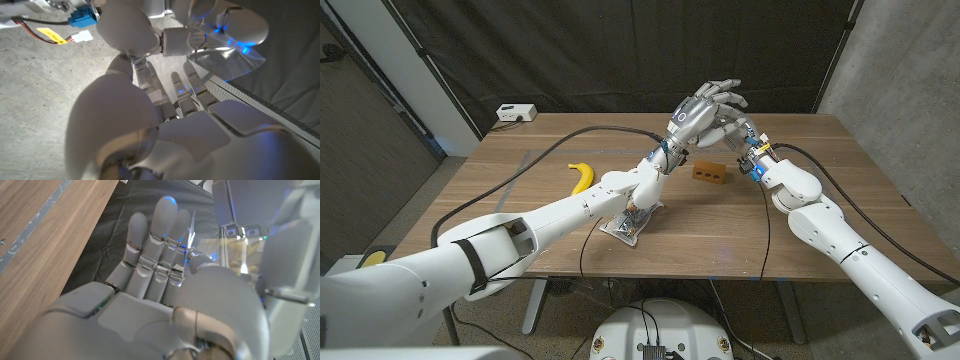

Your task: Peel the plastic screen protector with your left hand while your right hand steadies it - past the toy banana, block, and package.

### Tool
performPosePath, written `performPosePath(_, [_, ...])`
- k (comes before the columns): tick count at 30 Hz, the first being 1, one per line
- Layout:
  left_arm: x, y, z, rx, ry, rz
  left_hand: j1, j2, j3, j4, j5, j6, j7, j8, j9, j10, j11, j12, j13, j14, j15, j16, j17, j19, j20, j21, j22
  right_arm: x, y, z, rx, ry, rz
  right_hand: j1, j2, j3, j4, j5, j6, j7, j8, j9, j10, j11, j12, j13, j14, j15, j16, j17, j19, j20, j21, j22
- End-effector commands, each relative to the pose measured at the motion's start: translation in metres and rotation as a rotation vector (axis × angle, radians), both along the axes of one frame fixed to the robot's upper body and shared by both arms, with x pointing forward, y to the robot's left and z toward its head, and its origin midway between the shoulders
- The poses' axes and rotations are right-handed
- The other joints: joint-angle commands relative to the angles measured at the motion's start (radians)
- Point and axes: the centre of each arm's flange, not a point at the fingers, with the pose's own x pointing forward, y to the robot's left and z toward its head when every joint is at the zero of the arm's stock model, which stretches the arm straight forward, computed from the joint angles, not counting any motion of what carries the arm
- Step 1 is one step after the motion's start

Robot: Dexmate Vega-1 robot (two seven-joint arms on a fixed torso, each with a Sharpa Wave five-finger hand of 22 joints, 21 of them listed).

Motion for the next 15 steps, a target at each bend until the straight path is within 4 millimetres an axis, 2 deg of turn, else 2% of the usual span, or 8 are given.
performPosePath(1, [-0.0066, 0.0089, -0.0054, -0.099, 0.014, -0.096, 0.008, 0.008, -0.002, 0.004, 0.009, 0.045, -0.052, 0.058, 0.009, 0.025, -0.011, 0.001, 0.003, 0.018, -0.173, 0.005, 0.004, 0.004, 0.001, 0.007, 0.001, 0.0027, 0.0007, 0.0005, -0.007, 0.002, -0.025, 0.003, 0.005, 0.074, -0.066, 0.007, 0.04, 0.035, 0.008, 0.004, 0.031, -0.012, 0.002, -0.001, -0.029, -0.035, 0.003, 0.005, 0.013, -0.116, 0.0, 0.003])
performPosePath(5, [-0.0069, 0.0102, -0.0055, -0.116, 0.01, -0.091, 0.009, 0.011, -0.004, 0.006, 0.01, 0.035, -0.061, 0.057, 0.012, 0.025, -0.011, -0.001, 0.004, 0.026, -0.173, 0.008, 0.005, 0.009, 0.001, 0.011, 0.001, 0.0035, 0.002, 0.001, -0.006, 0.006, -0.025, 0.003, 0.005, 0.074, -0.066, 0.007, 0.041, 0.035, 0.007, 0.003, 0.029, -0.011, 0.002, 0.0, -0.028, -0.036, 0.004, 0.007, 0.012, -0.116, 0.0, 0.002])
performPosePath(11, [-0.0054, 0.0123, -0.0069, -0.144, 0.02, -0.105, -0.004, 0.015, -0.013, 0.018, 0.011, 0.007, -0.088, 0.051, 0.016, 0.001, -0.008, -0.018, 0.001, 0.041, -0.17, 0.011, 0.008, 0.017, 0.004, 0.018, 0.0, 0.0036, 0.0041, 0.0009, -0.008, 0.006, -0.026, 0.004, 0.005, 0.074, -0.066, 0.007, 0.041, 0.035, 0.006, 0.004, 0.027, -0.012, 0.002, 0.001, -0.028, -0.036, 0.004, 0.006, 0.01, -0.116, -0.001, 0.001])
performPosePath(13, [-0.0051, 0.0129, -0.0067, -0.133, 0.016, -0.109, -0.018, 0.013, -0.024, 0.029, 0.007, -0.001, -0.105, 0.045, 0.005, -0.022, -0.009, -0.042, -0.011, 0.039, -0.166, 0.009, 0.008, 0.013, 0.013, 0.02, -0.002, 0.0033, 0.0043, 0.0008, -0.004, 0.007, -0.029, 0.005, 0.005, 0.073, -0.067, 0.007, 0.04, 0.035, 0.005, 0.002, 0.028, -0.012, 0.002, 0.001, -0.027, -0.036, 0.003, 0.003, 0.01, -0.116, -0.001, 0.002])
performPosePath(15, [-0.0057, 0.0135, -0.0058, -0.115, 0.004, -0.106, -0.035, -0.001, -0.045, 0.039, -0.003, -0.006, -0.133, 0.039, -0.014, -0.052, -0.007, -0.083, -0.032, 0.025, -0.164, 0.003, 0.007, 0.0, 0.024, 0.019, -0.007, 0.0032, 0.0047, 0.0007, -0.003, 0.009, -0.031, 0.005, 0.006, 0.074, -0.066, 0.007, 0.04, 0.036, 0.004, 0.002, 0.028, -0.012, 0.003, 0.002, -0.03, -0.036, 0.003, 0.005, 0.008, -0.116, -0.003, -0.001])
